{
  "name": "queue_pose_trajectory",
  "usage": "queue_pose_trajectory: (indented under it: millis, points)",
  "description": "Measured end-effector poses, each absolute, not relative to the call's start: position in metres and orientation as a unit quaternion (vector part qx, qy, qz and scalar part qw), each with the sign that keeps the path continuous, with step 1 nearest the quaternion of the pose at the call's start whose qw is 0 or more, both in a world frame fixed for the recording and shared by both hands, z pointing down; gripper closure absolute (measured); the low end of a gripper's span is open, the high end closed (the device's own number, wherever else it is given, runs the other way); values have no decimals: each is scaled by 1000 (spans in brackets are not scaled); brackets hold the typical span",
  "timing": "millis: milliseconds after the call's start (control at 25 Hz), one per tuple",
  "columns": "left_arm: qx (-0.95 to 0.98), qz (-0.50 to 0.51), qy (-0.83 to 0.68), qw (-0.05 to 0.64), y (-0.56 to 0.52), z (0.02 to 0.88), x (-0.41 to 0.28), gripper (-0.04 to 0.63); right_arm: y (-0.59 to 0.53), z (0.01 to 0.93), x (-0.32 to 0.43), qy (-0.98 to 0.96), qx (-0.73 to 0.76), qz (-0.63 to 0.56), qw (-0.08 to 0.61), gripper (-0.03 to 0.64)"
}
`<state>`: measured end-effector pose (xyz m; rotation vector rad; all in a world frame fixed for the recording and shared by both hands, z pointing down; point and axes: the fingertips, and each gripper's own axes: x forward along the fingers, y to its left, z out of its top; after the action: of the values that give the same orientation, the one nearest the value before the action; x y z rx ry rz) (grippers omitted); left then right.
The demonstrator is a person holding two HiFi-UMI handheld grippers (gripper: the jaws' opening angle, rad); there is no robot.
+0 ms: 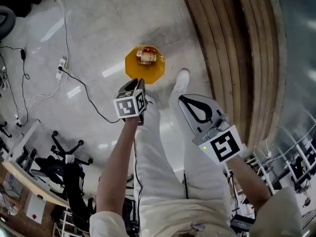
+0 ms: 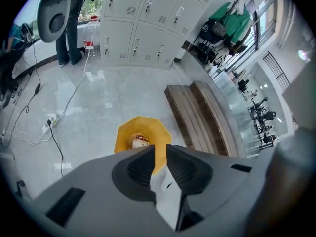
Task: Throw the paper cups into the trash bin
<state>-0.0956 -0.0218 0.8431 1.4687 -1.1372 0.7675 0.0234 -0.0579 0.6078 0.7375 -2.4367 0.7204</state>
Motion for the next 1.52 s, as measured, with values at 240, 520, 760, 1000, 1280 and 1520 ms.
queue_pose_trajectory:
  millis: [240,520,760,1000,1280,1520]
  points:
    - [594,277,-505,561,-7,773,-106,589,-47,532,23,-900,270,244,242,609]
    - [596,257,-509,565,29,695,-105,589,-33,458,19,-914,249,211,240,609]
    - [644,253,-492,529,57,608,-88,589,-28,384,18,-925,249,207,202,609]
    - [718,229,-475,454,58,503,-64,589,-20,318,32,-938,247,175,166,609]
    - [781,143,-466,390,55,374,-48,589,-3,257,34,-947,234,179,130,611]
    - [807,55,-480,339,47,269,-54,589,15,226,12,-948,203,231,85,610]
